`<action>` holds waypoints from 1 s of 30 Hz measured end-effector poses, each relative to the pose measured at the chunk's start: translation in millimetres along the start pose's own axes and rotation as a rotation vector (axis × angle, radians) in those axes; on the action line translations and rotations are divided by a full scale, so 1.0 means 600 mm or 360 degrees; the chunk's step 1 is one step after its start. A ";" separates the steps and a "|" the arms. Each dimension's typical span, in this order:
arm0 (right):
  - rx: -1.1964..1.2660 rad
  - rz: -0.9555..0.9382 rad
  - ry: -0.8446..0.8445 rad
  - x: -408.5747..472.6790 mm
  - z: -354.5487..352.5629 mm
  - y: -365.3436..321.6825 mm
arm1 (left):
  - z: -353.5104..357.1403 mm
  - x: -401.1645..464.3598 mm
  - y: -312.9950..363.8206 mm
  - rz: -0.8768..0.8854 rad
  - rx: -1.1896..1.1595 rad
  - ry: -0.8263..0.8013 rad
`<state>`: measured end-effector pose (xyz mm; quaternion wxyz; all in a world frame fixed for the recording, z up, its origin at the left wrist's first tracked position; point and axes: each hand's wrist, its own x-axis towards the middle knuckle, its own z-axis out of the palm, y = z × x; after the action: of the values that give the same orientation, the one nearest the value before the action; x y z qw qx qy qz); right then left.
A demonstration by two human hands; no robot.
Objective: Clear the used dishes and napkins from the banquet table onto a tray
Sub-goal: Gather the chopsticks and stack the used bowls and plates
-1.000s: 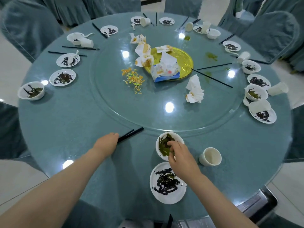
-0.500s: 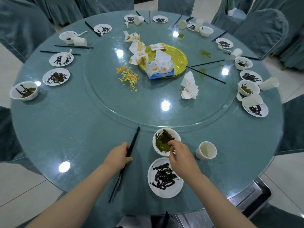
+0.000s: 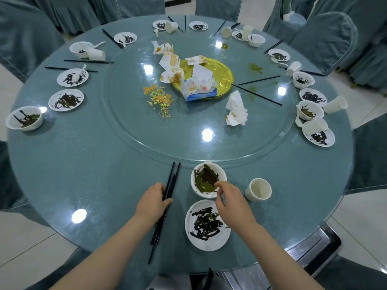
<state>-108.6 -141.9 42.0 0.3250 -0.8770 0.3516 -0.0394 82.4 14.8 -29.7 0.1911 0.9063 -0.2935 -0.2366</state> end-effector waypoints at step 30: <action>0.0133 0.0069 0.0165 0.039 -0.057 0.011 | -0.022 0.120 0.090 0.0436 0.0970 -0.0146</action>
<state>-105.0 -179.2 61.4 0.3434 -0.8517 0.3849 -0.0924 117.2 -68.1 -15.6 -0.0721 0.8623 -0.4781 -0.1505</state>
